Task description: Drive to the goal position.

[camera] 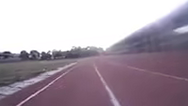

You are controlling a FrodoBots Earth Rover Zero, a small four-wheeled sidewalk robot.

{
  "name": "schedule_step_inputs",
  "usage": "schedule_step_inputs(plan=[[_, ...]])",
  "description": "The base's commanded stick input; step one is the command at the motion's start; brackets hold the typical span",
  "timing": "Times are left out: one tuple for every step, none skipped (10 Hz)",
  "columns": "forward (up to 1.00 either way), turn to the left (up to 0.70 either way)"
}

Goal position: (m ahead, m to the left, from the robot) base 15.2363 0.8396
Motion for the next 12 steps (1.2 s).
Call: schedule_step_inputs(plan=[[0.70, 0.00], [0.70, 0.00], [0.70, 0.00], [0.70, 0.00], [0.70, 0.00], [0.70, 0.00], [0.70, 0.00], [0.70, 0.00], [0.70, 0.00], [0.70, 0.00], [0.70, 0.00], [0.70, 0.00]])
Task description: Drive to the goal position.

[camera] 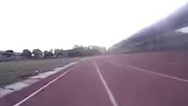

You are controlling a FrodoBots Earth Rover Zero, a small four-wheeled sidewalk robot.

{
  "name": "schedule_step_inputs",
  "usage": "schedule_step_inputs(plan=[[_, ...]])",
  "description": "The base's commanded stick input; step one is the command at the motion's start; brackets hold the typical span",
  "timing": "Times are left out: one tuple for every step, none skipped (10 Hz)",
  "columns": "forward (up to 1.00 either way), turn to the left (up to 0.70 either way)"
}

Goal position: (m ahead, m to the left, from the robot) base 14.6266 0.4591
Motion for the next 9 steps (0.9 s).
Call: schedule_step_inputs(plan=[[0.70, 0.00], [0.70, 0.00], [0.70, 0.00], [0.70, 0.00], [0.70, 0.00], [0.70, 0.00], [0.70, 0.00], [0.70, 0.00], [0.70, 0.00]])
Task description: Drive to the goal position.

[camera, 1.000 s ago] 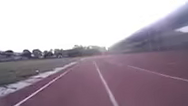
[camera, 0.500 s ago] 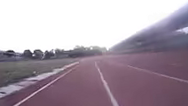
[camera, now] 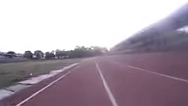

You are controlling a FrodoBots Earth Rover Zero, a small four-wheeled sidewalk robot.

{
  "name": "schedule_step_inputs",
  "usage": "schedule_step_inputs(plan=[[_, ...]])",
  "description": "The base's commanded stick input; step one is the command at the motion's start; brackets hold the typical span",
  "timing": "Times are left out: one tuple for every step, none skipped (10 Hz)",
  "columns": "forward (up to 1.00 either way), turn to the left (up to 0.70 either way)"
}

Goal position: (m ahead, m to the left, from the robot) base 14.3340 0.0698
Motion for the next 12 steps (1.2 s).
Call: schedule_step_inputs(plan=[[0.70, 0.00], [0.70, 0.00], [0.70, -0.06], [0.70, -0.16], [0.70, -0.25], [0.70, -0.08], [0.70, 0.00], [0.70, 0.00], [0.70, 0.00], [0.70, 0.00], [0.70, 0.00], [0.70, 0.00]])
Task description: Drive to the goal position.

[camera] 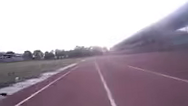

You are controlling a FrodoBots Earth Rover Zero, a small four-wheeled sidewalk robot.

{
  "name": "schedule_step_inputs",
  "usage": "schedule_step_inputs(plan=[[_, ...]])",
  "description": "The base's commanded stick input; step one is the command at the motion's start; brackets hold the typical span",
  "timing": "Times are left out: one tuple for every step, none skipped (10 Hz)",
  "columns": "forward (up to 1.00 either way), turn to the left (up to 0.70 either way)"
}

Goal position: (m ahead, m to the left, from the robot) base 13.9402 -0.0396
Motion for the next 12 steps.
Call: schedule_step_inputs(plan=[[0.70, 0.00], [0.70, 0.00], [0.70, 0.00], [0.70, 0.00], [0.70, 0.00], [0.70, 0.00], [0.70, 0.00], [0.70, 0.00], [0.70, 0.00], [0.70, 0.00], [0.70, 0.00], [0.70, 0.00]])
